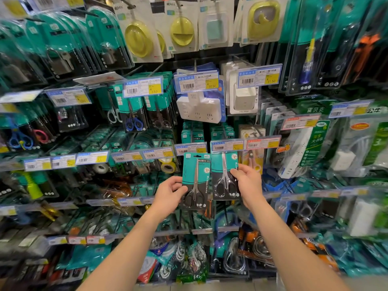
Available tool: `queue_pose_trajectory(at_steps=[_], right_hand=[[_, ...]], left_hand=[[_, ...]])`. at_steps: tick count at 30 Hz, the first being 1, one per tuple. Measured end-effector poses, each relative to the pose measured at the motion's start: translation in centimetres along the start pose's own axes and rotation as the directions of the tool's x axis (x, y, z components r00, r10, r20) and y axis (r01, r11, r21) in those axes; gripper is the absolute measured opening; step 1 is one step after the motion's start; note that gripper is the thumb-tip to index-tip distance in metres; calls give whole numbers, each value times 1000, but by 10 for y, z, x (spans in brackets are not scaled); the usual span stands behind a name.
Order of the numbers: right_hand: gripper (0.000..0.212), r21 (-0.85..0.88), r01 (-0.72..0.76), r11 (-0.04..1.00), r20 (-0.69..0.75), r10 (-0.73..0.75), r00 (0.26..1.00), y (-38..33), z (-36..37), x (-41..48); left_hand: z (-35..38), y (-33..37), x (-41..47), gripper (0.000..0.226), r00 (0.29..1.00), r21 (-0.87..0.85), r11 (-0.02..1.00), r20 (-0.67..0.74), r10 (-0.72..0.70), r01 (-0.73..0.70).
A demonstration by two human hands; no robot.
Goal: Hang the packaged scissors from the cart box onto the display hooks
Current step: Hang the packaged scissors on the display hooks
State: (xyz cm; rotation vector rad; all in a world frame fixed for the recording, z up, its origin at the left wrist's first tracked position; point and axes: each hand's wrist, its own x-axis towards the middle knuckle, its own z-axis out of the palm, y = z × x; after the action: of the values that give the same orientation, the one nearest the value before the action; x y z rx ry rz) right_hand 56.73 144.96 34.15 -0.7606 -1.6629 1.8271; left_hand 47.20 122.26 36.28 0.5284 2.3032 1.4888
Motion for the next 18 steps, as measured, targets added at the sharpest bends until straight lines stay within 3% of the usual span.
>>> queue_pose_trajectory(at_steps=[11, 18], right_hand=[[19, 114, -31, 993, -24, 34, 999, -1, 0, -4], [20, 19, -24, 1000, -36, 24, 999, -2, 2, 7]], left_hand=[[-2, -7, 6, 17, 1000, 26, 1000, 0, -6, 6], [1, -5, 6, 17, 1000, 22, 1000, 19, 10, -11]])
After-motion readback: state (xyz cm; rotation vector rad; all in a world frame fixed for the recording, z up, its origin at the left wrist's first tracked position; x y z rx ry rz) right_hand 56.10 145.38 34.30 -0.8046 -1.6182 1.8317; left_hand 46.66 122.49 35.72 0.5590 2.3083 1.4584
